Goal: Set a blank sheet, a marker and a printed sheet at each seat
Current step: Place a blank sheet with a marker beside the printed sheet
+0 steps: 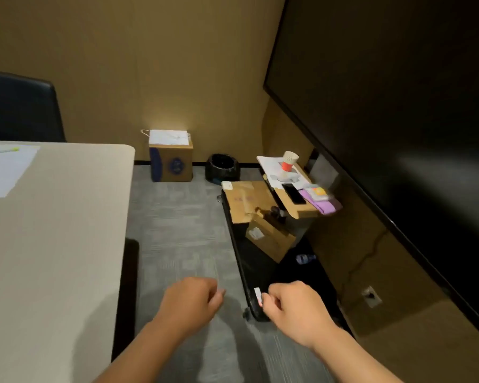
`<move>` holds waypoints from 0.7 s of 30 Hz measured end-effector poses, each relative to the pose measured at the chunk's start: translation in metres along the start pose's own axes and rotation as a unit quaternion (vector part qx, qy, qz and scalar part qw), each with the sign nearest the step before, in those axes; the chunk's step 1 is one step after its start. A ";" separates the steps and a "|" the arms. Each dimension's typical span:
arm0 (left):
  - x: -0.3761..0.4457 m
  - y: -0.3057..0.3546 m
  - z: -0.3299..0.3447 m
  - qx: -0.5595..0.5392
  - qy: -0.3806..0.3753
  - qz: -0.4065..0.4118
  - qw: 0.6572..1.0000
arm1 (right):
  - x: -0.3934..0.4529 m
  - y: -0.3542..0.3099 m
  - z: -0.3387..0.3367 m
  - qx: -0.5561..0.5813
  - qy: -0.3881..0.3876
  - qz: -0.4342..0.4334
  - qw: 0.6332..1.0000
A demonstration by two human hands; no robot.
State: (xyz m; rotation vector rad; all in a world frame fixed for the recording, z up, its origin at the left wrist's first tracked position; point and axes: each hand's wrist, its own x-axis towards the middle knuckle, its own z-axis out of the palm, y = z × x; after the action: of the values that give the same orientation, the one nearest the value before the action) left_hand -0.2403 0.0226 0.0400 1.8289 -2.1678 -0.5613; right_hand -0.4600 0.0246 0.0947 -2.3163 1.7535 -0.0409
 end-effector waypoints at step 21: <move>0.457 -0.301 -0.186 0.034 0.126 -0.251 0.959 | 0.674 -0.118 -0.036 -0.005 -0.046 -0.244 0.969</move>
State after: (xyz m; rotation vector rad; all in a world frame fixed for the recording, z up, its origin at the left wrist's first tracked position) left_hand 0.0233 -0.4915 0.0475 2.3559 -1.5752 -0.3217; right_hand -0.1642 -0.5937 0.0737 -2.6494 1.1083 -0.0081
